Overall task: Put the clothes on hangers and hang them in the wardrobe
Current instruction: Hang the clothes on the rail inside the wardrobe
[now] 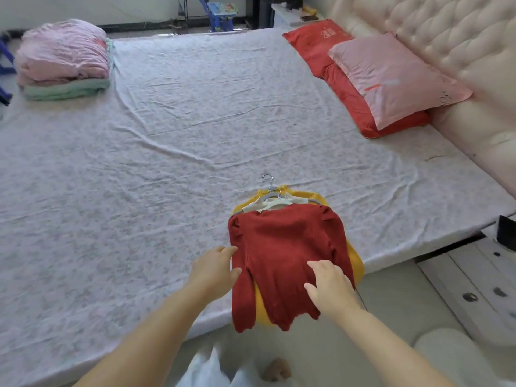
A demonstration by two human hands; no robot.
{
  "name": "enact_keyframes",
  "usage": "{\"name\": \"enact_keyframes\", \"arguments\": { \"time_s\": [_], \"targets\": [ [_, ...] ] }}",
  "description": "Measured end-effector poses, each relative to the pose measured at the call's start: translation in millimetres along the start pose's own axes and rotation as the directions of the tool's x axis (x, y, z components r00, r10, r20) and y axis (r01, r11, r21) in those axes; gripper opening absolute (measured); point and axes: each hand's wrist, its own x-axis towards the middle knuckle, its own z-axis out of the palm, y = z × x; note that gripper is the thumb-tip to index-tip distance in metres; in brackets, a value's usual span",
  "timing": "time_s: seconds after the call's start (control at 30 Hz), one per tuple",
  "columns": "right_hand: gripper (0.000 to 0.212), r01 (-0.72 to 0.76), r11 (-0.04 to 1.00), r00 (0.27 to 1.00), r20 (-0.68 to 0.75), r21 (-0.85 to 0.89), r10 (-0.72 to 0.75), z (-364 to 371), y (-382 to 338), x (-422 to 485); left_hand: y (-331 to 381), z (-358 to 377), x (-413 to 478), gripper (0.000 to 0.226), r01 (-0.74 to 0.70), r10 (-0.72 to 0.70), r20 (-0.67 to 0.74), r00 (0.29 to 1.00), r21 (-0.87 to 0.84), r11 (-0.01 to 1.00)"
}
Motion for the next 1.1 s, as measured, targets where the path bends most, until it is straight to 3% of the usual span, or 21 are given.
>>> {"name": "enact_keyframes", "arguments": {
  "time_s": [0.67,0.83,1.1],
  "targets": [
    [0.048,0.086,0.996,0.98,0.18,-0.018,-0.081,12,36,281,2,27,226,0.053,0.142,-0.139,0.044,0.989,-0.089,0.986],
    [0.033,0.135,0.99,0.979,0.156,-0.029,-0.129,47,50,376,-6,62,287,0.051,0.185,-0.187,-0.005,0.982,-0.123,0.975],
    [0.025,0.193,0.952,0.977,0.141,-0.239,-0.163,123,66,448,-21,113,337,0.046,0.191,-0.203,-0.082,0.976,-0.13,0.973]
  ]
}}
